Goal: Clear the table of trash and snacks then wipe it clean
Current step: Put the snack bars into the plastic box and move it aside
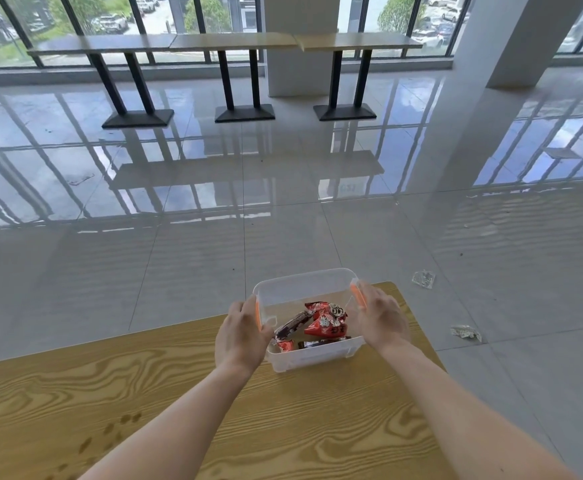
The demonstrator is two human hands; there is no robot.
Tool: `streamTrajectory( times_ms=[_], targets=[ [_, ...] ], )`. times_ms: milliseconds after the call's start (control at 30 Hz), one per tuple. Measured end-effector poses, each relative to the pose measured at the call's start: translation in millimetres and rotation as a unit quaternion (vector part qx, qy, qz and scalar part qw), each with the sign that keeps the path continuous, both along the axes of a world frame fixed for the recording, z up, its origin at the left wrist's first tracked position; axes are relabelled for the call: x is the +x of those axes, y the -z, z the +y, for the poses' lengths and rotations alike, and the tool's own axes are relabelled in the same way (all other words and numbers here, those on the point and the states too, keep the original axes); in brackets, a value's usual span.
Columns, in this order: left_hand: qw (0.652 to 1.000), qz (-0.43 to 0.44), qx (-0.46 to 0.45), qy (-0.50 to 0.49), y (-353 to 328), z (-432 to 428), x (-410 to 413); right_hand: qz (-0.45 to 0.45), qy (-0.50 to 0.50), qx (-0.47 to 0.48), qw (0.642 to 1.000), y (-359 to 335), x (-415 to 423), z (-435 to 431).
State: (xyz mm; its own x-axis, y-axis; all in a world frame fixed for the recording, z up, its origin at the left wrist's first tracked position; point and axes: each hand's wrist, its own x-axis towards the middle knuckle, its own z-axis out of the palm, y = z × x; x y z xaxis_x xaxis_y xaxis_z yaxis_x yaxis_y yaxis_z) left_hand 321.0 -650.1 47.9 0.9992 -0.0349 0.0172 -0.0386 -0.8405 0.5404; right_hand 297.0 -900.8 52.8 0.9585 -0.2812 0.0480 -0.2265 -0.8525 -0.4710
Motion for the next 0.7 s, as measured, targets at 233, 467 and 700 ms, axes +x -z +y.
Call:
streamTrajectory(
  times_ms=[233, 467, 700],
  targets=[
    [1.0, 0.012, 0.005, 0.005, 2.6, -2.8, -3.4, 0.025, -0.017, -0.002, 1.0, -2.9, 8.6, -3.0],
    [0.999, 0.031, 0.026, 0.008, -4.2, 8.1, -0.4, 0.021, -0.018, -0.015, 0.999, -9.0, 6.7, 1.5],
    [0.996, -0.01, 0.088, 0.028, -20.4, 33.6, -14.3, -0.007, -0.074, -0.048, 0.996, -25.6, -8.3, 29.0]
  ],
)
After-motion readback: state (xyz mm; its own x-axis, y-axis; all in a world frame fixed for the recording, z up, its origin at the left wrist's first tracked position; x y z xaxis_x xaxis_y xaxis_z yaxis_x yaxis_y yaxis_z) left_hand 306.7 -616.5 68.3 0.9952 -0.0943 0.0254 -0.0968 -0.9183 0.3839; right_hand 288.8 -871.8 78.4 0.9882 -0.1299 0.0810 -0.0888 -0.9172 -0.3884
